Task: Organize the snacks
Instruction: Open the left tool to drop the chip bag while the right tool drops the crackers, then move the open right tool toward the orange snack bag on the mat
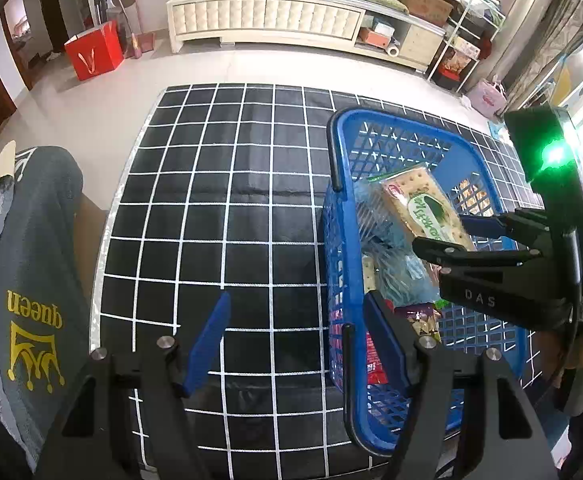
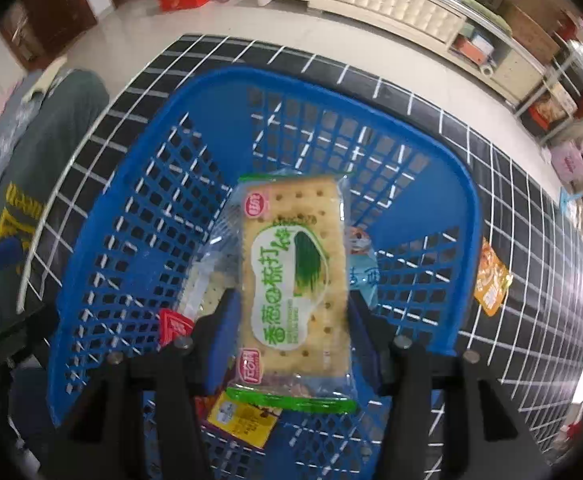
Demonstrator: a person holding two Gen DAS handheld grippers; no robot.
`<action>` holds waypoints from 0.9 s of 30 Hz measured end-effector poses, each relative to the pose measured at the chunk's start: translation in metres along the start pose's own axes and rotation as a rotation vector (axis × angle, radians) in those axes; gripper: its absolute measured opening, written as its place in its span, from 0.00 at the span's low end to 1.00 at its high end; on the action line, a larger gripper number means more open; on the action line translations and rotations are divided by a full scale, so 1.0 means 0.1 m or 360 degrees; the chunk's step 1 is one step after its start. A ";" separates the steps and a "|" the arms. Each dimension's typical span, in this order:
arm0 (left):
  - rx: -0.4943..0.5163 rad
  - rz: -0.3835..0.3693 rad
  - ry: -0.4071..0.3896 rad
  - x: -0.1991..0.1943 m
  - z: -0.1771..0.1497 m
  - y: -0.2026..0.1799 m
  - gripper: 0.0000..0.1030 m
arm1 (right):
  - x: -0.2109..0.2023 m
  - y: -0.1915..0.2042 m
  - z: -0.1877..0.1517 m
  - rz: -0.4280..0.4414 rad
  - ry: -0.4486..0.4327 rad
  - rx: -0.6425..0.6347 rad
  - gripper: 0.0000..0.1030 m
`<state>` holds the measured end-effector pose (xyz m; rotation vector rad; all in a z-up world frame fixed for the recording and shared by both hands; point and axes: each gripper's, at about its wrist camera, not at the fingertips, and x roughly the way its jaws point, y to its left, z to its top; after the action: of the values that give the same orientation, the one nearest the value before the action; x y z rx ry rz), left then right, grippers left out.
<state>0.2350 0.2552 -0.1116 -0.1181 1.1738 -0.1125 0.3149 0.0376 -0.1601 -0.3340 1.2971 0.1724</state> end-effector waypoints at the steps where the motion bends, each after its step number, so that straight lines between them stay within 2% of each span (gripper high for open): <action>1: 0.0001 0.0003 0.0001 0.00 0.00 -0.01 0.64 | -0.02 0.02 -0.02 -0.0013 -0.0014 -0.0013 0.69; 4: 0.0004 0.0013 0.0000 -0.02 -0.01 -0.05 0.64 | -0.14 -0.05 -0.05 0.0007 -0.0085 0.0019 0.82; 5: -0.0002 0.0013 0.0000 -0.03 -0.01 -0.07 0.64 | -0.19 -0.08 -0.05 0.0026 -0.0103 0.0031 0.84; 10: 0.0011 0.0029 0.0014 -0.10 -0.03 -0.19 0.64 | -0.48 -0.24 -0.11 0.0076 -0.0203 0.0028 0.85; 15: 0.0055 0.0055 -0.0029 -0.29 0.02 -0.44 0.64 | -0.75 -0.56 -0.26 0.0068 -0.0284 0.0074 0.86; 18: 0.0095 0.0058 -0.0056 -0.40 0.06 -0.66 0.64 | -0.88 -0.79 -0.37 0.0040 -0.0334 0.0107 0.87; 19: 0.0119 0.0062 -0.0063 -0.43 0.08 -0.75 0.67 | -0.91 -0.91 -0.42 0.0037 -0.0347 0.0127 0.88; 20: 0.0142 0.0068 -0.0072 -0.46 0.09 -0.84 0.75 | -0.94 -1.01 -0.47 0.0037 -0.0354 0.0149 0.88; 27: 0.0220 0.0068 -0.0125 -0.50 0.22 -1.49 0.76 | -0.99 -1.54 -0.70 0.0021 -0.0351 0.0238 0.88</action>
<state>0.2326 0.1164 -0.0354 0.0240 1.0862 -0.1495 0.2721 -0.1246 -0.0592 -0.1730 1.0871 0.1189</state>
